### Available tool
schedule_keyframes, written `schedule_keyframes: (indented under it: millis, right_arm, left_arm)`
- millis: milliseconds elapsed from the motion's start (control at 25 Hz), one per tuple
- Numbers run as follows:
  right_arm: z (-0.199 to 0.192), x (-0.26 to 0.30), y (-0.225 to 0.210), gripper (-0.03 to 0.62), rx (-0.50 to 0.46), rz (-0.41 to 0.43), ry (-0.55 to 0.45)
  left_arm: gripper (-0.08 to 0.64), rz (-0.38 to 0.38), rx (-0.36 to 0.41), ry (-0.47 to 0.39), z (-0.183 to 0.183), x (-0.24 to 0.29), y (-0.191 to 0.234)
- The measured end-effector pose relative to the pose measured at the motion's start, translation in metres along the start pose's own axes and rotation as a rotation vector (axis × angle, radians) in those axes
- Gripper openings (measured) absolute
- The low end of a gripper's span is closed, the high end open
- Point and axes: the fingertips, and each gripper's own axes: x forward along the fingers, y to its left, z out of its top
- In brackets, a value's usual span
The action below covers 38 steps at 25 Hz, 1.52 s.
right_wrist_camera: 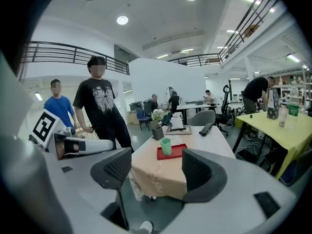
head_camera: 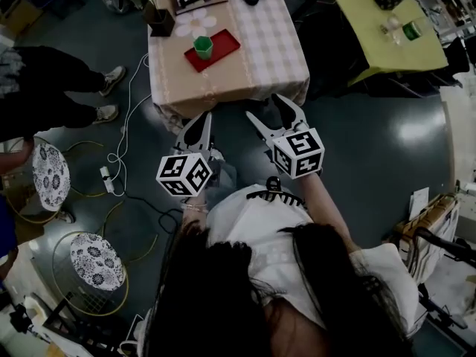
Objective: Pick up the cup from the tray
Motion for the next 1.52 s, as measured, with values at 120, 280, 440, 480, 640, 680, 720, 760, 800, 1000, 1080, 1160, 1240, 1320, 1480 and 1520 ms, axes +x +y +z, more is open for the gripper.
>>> schedule_keyframes:
  millis: [120,280,440,480,640,680,720,760,800,1000,1080,1160,1240,1320,1480,1520]
  right_arm:
    - [0.013,0.027,0.005,0.320,-0.014,0.003,0.000]
    - [0.029,0.059,0.010,0.330,-0.011,0.009,-0.008]
    - [0.036,0.088,0.012,0.349,-0.030,0.012,-0.001]
    - [0.036,0.095,0.013,0.354,-0.036,0.018,0.007]
    - [0.044,0.124,0.015,0.363,-0.073,0.057,0.014]
    - [0.044,0.131,0.014,0.364,-0.079,0.066,0.021]
    - [0.043,0.139,0.012,0.365,-0.083,0.074,0.031]
    - [0.043,0.147,0.009,0.367,-0.085,0.081,0.040]
    - [0.045,0.156,0.004,0.368,-0.089,0.086,0.046]
    - [0.046,0.200,-0.013,0.375,-0.140,0.130,0.095]
    - [0.044,0.218,-0.017,0.377,-0.164,0.158,0.122]
    - [0.041,0.236,-0.020,0.383,-0.200,0.185,0.158]
    - [0.036,0.253,-0.023,0.390,-0.240,0.216,0.190]
    - [0.028,0.271,-0.026,0.391,-0.281,0.247,0.223]
    - [0.013,0.297,-0.024,0.393,-0.386,0.307,0.285]
    - [0.007,0.302,-0.022,0.393,-0.398,0.326,0.307]
  left_arm:
    - [0.009,-0.019,0.016,0.003,0.018,0.008,0.018]
    - [0.009,-0.035,0.034,0.005,0.040,0.021,0.040]
    - [0.009,-0.028,0.040,0.011,0.053,0.031,0.060]
    - [0.009,-0.021,0.037,0.014,0.054,0.032,0.065]
    - [0.009,0.019,0.030,0.025,0.058,0.043,0.086]
    - [0.009,0.031,0.026,0.031,0.058,0.046,0.091]
    - [0.009,0.043,0.023,0.038,0.057,0.049,0.095]
    - [0.009,0.053,0.022,0.043,0.058,0.053,0.099]
    - [0.009,0.061,0.022,0.045,0.060,0.058,0.102]
    - [0.009,0.118,0.007,0.055,0.064,0.079,0.121]
    - [0.009,0.143,-0.001,0.064,0.066,0.087,0.129]
    - [0.009,0.161,-0.007,0.062,0.071,0.096,0.135]
    - [0.009,0.179,-0.013,0.058,0.075,0.105,0.140]
    - [0.009,0.195,-0.018,0.053,0.078,0.115,0.145]
    - [0.009,0.227,-0.034,0.065,0.078,0.127,0.156]
    - [0.009,0.239,-0.041,0.071,0.079,0.128,0.157]
